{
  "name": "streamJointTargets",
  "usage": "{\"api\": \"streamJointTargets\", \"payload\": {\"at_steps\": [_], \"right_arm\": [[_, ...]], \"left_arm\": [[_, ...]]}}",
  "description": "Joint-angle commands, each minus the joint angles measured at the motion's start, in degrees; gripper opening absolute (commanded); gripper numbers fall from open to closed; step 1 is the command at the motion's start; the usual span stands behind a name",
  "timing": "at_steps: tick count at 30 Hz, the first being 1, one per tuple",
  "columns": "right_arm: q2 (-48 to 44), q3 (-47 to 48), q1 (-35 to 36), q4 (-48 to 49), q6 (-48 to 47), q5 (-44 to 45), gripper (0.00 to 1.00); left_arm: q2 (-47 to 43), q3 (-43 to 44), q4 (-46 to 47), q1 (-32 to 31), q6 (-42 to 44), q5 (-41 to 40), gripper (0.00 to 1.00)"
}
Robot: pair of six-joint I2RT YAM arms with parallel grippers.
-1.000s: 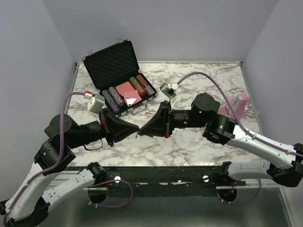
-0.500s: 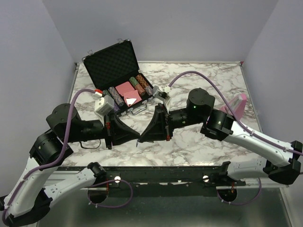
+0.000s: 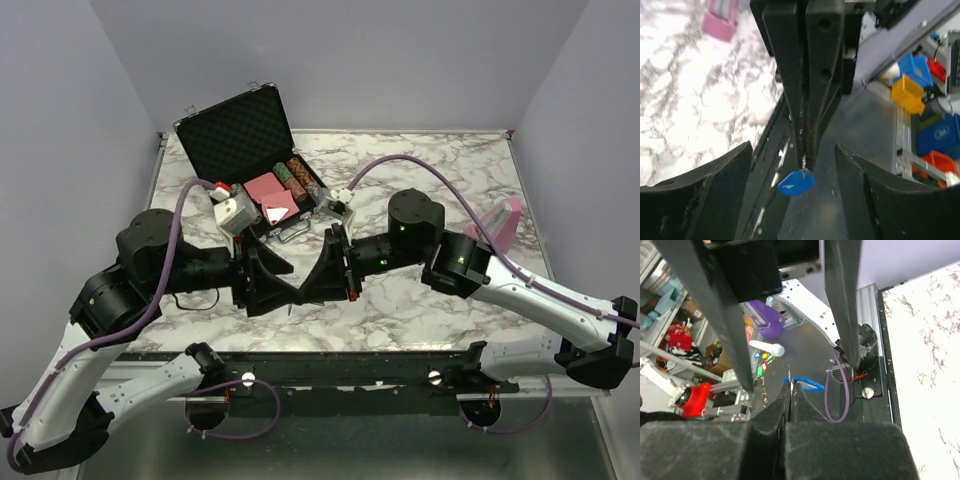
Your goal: Remove the keys from the keyring
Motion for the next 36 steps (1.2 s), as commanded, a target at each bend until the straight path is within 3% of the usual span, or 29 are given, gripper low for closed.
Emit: {"api": "streamJointTargets", "payload": {"at_steps": [1,4,7,9,15,23,28,32,36], "right_arm": [[-3.52,-6.48,0.48,11.37,6.07,7.26,0.01],[-5.27,-9.74,0.39,17.19,9.77,11.56,0.01],[-6.86,-12.29,0.39,21.41,12.05,18.50,0.01],[-6.95,-12.39,0.39,22.83,14.25,22.29,0.01],[-4.58,-9.76,0.39,23.10,20.06,27.49,0.01],[-1.23,-7.55,-1.19,22.48,26.02,22.13,0.01],[-0.36,-11.76,-9.44,21.61,34.11,17.04,0.01],[-2.11,-15.01,-12.44,21.95,34.83,18.17,0.01],[-3.96,-19.49,-15.86,28.43,37.27,13.80,0.01]], "left_arm": [[-7.37,-3.51,10.52,0.13,-6.05,-10.26,0.77],[-13.62,-10.70,19.66,0.13,-9.66,-15.46,0.76],[-20.39,-20.81,36.26,0.13,-15.01,-13.72,0.71],[-22.77,-25.13,40.86,0.13,-16.95,-15.11,0.70],[-26.20,-31.29,40.25,0.13,-24.69,-32.33,0.58],[-27.43,-31.47,39.90,0.13,-23.82,-39.72,0.58],[-29.37,-32.45,38.95,0.13,-23.47,-42.10,0.61],[-28.14,-30.69,34.73,0.13,-23.20,-43.24,0.61],[-26.30,-28.84,31.56,0.13,-22.06,-45.00,0.61]]}}
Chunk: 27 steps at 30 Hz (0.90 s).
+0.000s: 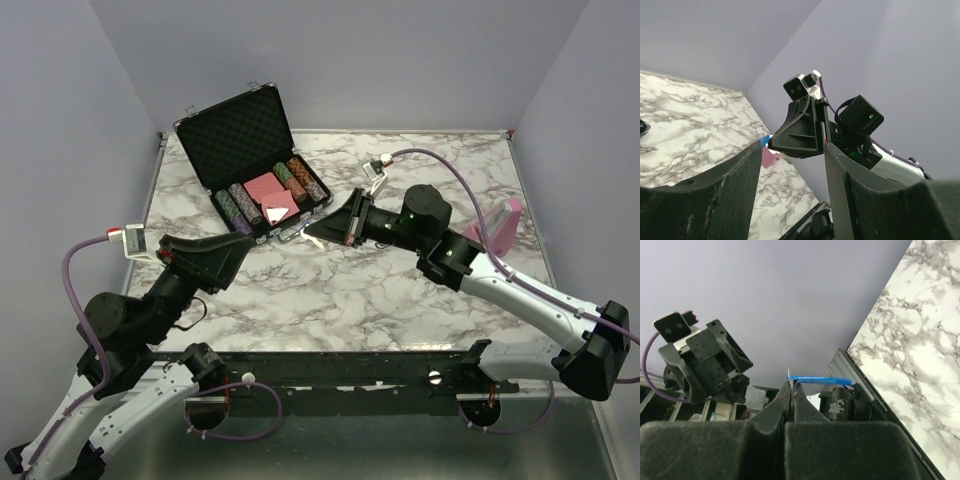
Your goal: Remove the keys from the keyring
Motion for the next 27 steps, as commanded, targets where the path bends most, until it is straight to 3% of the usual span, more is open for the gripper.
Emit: {"api": "streamJointTargets", "payload": {"at_steps": [1,5,7,10,13,16,18,22,27], "right_arm": [[-2.58,-5.51,-4.49,11.34,6.39,-7.72,0.01],[-1.79,-15.43,-12.76,31.73,19.65,-16.34,0.01],[-1.53,-19.14,-15.49,37.12,22.06,-18.37,0.01],[-2.58,-19.94,-16.21,32.86,16.20,-21.09,0.01],[-3.98,-20.03,-16.29,28.36,10.12,-23.47,0.01],[-6.09,-20.47,-16.29,27.22,6.08,-27.24,0.01],[-8.11,-20.99,-16.20,25.11,4.23,-27.69,0.01],[-9.79,-21.17,-16.20,19.05,1.15,-27.16,0.01],[-6.89,-21.08,-16.12,19.65,2.37,-28.92,0.01]], "left_arm": [[2.34,2.77,-4.61,0.15,1.57,-3.54,0.61],[6.64,5.83,-10.49,0.15,1.83,-6.52,0.61],[9.01,7.60,-13.04,0.24,2.71,-6.80,0.61],[11.39,7.52,-12.36,0.76,5.52,-1.10,0.63],[14.46,3.58,-5.36,4.96,4.92,15.29,0.67],[15.26,-10.27,21.37,15.84,-11.89,39.37,0.64],[16.57,-16.63,33.22,19.91,-20.98,42.51,0.60],[17.81,-17.44,33.60,20.45,-18.73,43.30,0.59],[18.77,-18.76,36.61,20.45,-17.86,44.62,0.59]]}}
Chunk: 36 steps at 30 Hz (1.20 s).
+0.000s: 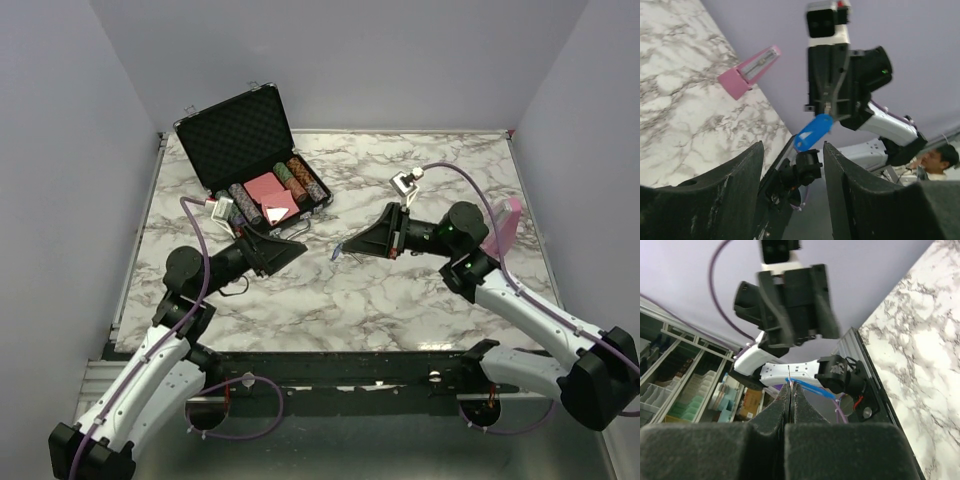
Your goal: Remove the keys from the keyring
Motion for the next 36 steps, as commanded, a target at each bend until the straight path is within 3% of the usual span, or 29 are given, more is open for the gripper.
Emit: {"api": "streamJointTargets", "payload": {"at_steps": [1,6,15,22,36], "right_arm": [[2.75,-0.21,0.28,-2.34,-1.52,-3.17,0.01],[6.26,2.95,0.54,-6.63,-3.97,-3.35,0.01],[9.08,5.77,2.47,-7.96,-5.21,-2.91,0.01],[9.17,6.65,2.82,-7.70,-5.39,-3.53,0.01],[8.90,7.70,4.85,-6.20,-4.95,-4.58,0.01]], "left_arm": [[-0.04,0.62,10.05,0.17,-0.61,6.11,0.58],[2.68,0.00,14.70,-1.06,0.00,5.76,0.57],[9.10,7.65,4.69,-6.33,9.94,2.08,0.52],[9.89,7.92,2.41,-8.36,11.70,-0.13,0.44],[8.93,9.23,-0.84,-9.50,13.01,-5.22,0.39]]}}
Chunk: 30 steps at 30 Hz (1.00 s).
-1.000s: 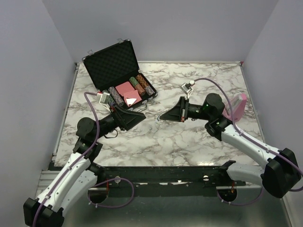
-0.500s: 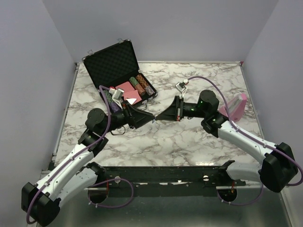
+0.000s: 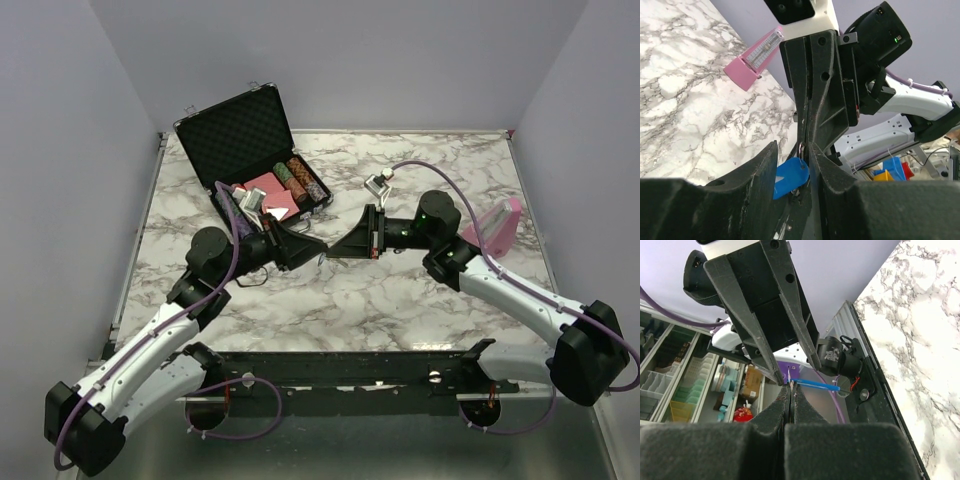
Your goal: Remove the keys from the keyring
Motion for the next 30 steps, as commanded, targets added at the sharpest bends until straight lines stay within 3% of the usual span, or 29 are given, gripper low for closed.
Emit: {"api": "streamJointTargets", "payload": {"at_steps": [1,7,16,18,20,21,30], "right_arm": [[-0.17,2.13,0.65,0.75,-0.77,-1.76,0.01],[-0.17,2.92,1.09,1.19,-0.60,-1.94,0.01],[-0.08,3.89,1.53,1.71,-0.60,-1.59,0.01],[-0.17,4.06,1.70,1.98,-0.60,-1.85,0.01],[-0.34,4.06,1.88,1.98,-0.60,-2.03,0.01],[-0.43,4.06,1.97,1.98,-0.60,-2.29,0.01],[-0.96,7.22,2.50,-2.40,-4.19,-6.33,0.01]], "left_arm": [[-1.76,2.66,-2.90,-0.41,2.37,-3.96,0.38],[-1.76,2.22,-2.47,-0.76,1.93,-3.17,0.26],[-1.76,2.66,-3.79,-2.87,2.46,-3.96,0.24],[-1.76,2.74,-3.87,-3.13,2.64,-4.22,0.17],[-1.76,3.10,-4.57,-3.22,2.81,-4.31,0.02],[-1.68,3.53,-5.01,-3.22,3.07,-4.22,0.00],[0.43,10.38,-14.58,-3.40,10.54,3.76,0.00]]}}
